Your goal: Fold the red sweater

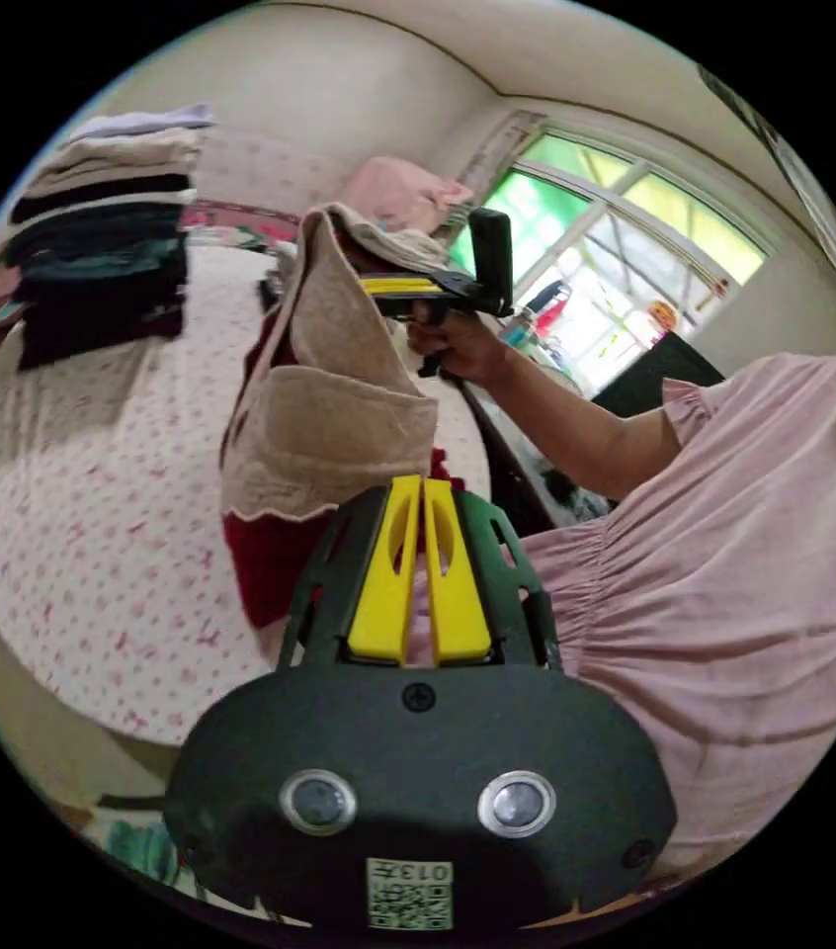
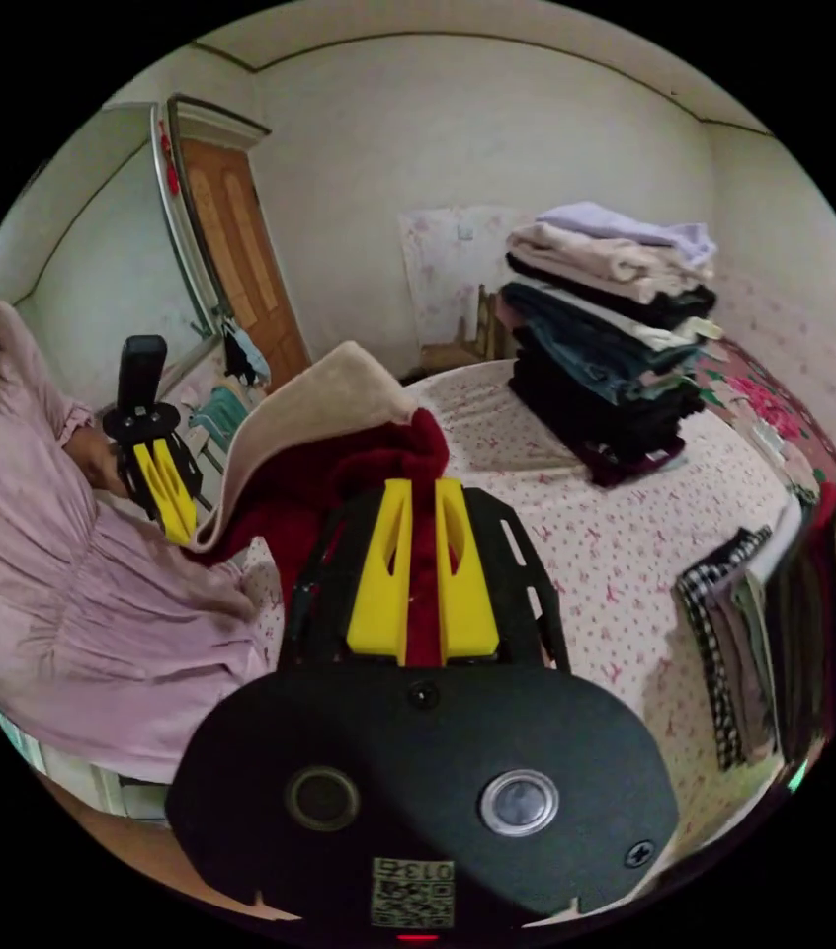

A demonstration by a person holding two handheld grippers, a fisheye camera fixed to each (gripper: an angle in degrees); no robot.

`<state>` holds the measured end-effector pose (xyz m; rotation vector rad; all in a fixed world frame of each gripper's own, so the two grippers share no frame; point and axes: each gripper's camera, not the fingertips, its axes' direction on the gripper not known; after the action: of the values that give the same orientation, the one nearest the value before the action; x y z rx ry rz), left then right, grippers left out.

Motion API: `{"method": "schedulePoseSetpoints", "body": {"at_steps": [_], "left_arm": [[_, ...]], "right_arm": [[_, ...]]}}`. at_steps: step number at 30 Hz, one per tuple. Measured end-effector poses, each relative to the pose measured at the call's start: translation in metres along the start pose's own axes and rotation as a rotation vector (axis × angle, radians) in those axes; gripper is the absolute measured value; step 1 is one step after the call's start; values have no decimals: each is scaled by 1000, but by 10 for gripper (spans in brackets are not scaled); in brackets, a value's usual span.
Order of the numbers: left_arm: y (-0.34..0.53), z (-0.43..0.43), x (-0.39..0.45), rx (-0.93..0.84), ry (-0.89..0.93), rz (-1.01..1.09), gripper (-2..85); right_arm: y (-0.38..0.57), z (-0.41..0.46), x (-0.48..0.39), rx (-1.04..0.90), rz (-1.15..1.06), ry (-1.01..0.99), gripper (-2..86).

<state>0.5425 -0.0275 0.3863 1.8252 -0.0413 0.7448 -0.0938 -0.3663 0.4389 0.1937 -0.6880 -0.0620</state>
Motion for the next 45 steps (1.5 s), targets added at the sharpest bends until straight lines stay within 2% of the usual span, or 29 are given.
{"method": "schedulePoseSetpoints", "body": {"at_steps": [2, 6, 11, 15, 20, 22, 25, 27, 30, 35, 39, 45], "left_arm": [[-15, 32, 19, -35, 71, 60, -2], [-41, 122, 63, -158, 144, 245, -3], [-40, 242, 99, -349, 135, 409, -2], [-30, 328, 106, -534, 49, 446, 1], [-39, 319, 120, -486, 199, 399, 14], [-43, 299, 127, -442, 186, 419, 20], [-48, 250, 116, -281, -45, 388, 28], [-48, 215, 87, -173, -329, 266, 43], [-41, 194, 50, -132, -528, 119, 75], [-26, 240, 29, -267, -437, 59, 81], [-20, 262, 55, -234, -534, 128, 73], [-18, 281, 72, -241, -539, 159, 68]], "right_arm": [[43, -48, 10, 38, 60, 60, 31], [112, -90, 30, 30, 169, 129, 28], [184, -99, 63, -24, 339, 196, 16], [232, -89, 96, -109, 586, 266, 8], [266, -153, 81, -6, 765, 262, 36], [277, -173, 67, 45, 834, 218, 61], [280, -181, 38, 79, 890, 117, 83], [274, -171, 23, 45, 905, 96, 100], [264, -149, 11, 5, 948, 88, 126], [233, -119, 19, -12, 991, 99, 139], [203, -110, 20, -56, 975, 172, 125], [173, -94, 11, -131, 924, 240, 48]]}}
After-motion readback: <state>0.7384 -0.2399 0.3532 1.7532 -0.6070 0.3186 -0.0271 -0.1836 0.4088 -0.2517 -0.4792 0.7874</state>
